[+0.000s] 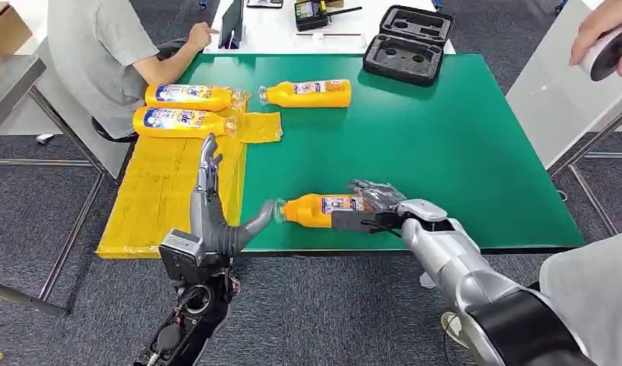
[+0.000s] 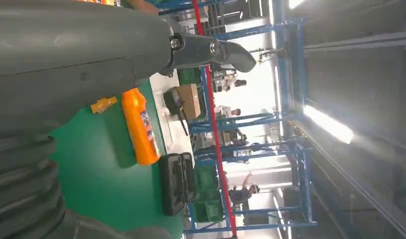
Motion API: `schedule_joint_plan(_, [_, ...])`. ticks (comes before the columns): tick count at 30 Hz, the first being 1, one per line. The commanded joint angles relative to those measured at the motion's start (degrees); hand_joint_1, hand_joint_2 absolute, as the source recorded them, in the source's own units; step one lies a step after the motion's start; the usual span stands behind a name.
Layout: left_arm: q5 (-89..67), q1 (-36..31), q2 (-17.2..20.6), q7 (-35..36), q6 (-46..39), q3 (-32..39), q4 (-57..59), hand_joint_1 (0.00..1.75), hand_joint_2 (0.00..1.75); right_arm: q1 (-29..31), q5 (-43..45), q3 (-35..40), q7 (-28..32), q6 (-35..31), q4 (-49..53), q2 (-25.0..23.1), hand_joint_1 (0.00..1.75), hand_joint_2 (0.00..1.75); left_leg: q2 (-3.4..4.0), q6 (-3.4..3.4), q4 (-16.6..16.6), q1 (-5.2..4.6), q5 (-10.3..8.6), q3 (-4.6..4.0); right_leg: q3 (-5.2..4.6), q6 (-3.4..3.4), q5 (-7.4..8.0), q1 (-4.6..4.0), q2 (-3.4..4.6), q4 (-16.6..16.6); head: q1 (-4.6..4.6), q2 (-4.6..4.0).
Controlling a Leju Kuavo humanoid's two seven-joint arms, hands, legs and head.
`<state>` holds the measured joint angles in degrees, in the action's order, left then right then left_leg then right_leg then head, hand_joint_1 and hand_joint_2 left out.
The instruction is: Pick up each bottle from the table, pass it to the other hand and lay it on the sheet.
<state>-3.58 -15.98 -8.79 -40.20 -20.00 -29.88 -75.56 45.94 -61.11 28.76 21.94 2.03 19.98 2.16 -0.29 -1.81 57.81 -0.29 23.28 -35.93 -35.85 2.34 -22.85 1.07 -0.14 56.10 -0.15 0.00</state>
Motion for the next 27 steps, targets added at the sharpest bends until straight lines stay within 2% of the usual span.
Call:
schedule_joint_plan(1, [-0.2, -1.1, 1.6, 0.2, -0.7, -2.4, 1.1, 0.00, 1.75, 3.0, 0.1, 2.5, 0.2, -3.0, -3.6, -1.5, 0.00, 1.75, 0.10, 0.14, 0.0, 0.06, 0.16, 0.29, 0.28, -0.08, -0.12, -0.06, 0.09, 0.0, 0.02, 0.00])
schedule_joint_plan(6, [-0.4, -0.7, 1.8, 0.2, -1.7, -2.5, 0.5, 0.00, 1.75, 3.0, 0.3, 1.9, -0.9, -5.1, -3.6, -2.0, 0.00, 1.75, 0.08, 0.13, 0.0, 0.05, 0.16, 0.32, 0.30, -0.13, -0.14, -0.05, 0.07, 0.0, 0.00, 0.00])
schedule_joint_plan(17, [-0.4, -0.7, 1.8, 0.2, -1.7, -2.5, 0.5, 0.00, 1.75, 3.0, 0.3, 1.9, -0.9, -5.1, -3.6, -2.0, 0.00, 1.75, 0.04, 0.08, 0.0, 0.03, 0.09, 0.18, 0.17, -0.08, -0.07, -0.03, 0.03, 0.0, 0.00, 0.00])
schedule_joint_plan(23, [-0.5, -0.6, 2.0, 0.2, -1.7, -2.6, 0.2, 0.00, 1.75, 3.3, -0.3, 2.1, -2.2, -5.7, -3.9, -2.5, 0.00, 1.75, 0.10, 0.14, 0.0, 0.08, 0.20, 0.38, 0.37, -0.14, -0.17, -0.07, 0.08, 0.0, 0.00, 0.00])
schedule_joint_plan(24, [-0.5, -0.6, 2.0, 0.2, -1.7, -2.6, 0.2, 0.00, 1.75, 3.3, -0.3, 2.1, -2.2, -5.7, -3.9, -2.5, 0.00, 0.00, 0.06, 0.09, 0.0, 0.02, 0.10, 0.20, 0.18, -0.09, -0.08, -0.02, 0.05, 0.0, 0.00, 0.00])
schedule_joint_plan(27, [-0.4, -0.6, 2.0, 0.2, -1.7, -2.5, 0.4, 0.00, 1.75, 3.1, -0.3, 2.1, -2.2, -5.6, -4.1, -2.3, 0.00, 0.00, 0.06, 0.11, 0.0, 0.04, 0.13, 0.27, 0.26, -0.11, -0.12, -0.04, 0.04, 0.0, 0.00, 0.00])
